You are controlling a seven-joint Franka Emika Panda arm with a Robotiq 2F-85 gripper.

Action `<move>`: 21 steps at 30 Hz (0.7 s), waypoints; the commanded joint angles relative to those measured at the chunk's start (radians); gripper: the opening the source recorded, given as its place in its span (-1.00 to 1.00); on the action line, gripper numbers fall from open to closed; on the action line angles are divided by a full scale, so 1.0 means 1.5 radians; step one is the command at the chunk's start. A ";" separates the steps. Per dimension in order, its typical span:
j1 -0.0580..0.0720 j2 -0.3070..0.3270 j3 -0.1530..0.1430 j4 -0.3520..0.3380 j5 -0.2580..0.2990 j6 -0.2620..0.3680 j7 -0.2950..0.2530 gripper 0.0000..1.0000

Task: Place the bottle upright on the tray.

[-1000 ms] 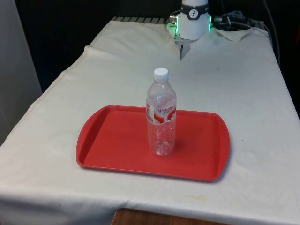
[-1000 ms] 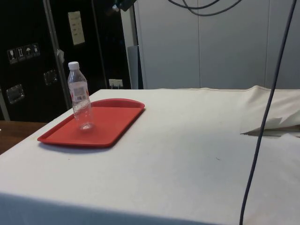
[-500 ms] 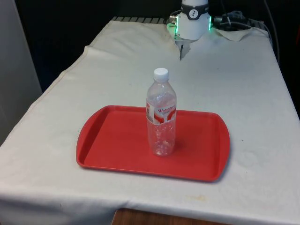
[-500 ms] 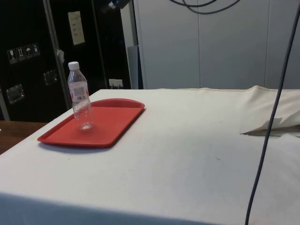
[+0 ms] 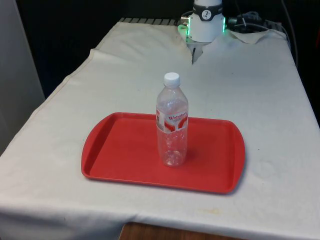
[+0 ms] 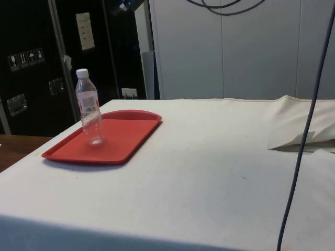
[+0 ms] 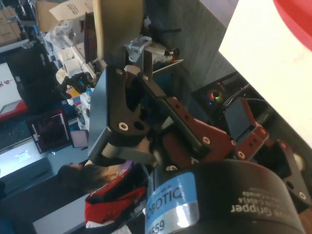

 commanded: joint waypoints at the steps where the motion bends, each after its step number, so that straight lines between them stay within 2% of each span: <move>1: 0.000 0.004 -0.001 0.004 -0.003 0.000 0.000 1.00; 8: -0.002 0.029 -0.008 0.031 -0.033 0.011 -0.007 1.00; 10: -0.003 0.028 -0.010 0.030 -0.032 0.001 -0.001 1.00; 11: -0.002 0.031 -0.009 0.033 -0.037 0.013 -0.008 1.00; 16: -0.002 0.032 -0.008 0.035 -0.043 0.019 -0.023 1.00; 17: -0.003 0.029 -0.010 0.031 -0.041 0.006 -0.017 1.00; 18: -0.002 0.032 -0.008 0.035 -0.045 0.021 -0.024 1.00; 21: -0.002 0.033 -0.008 0.034 -0.053 0.025 -0.027 1.00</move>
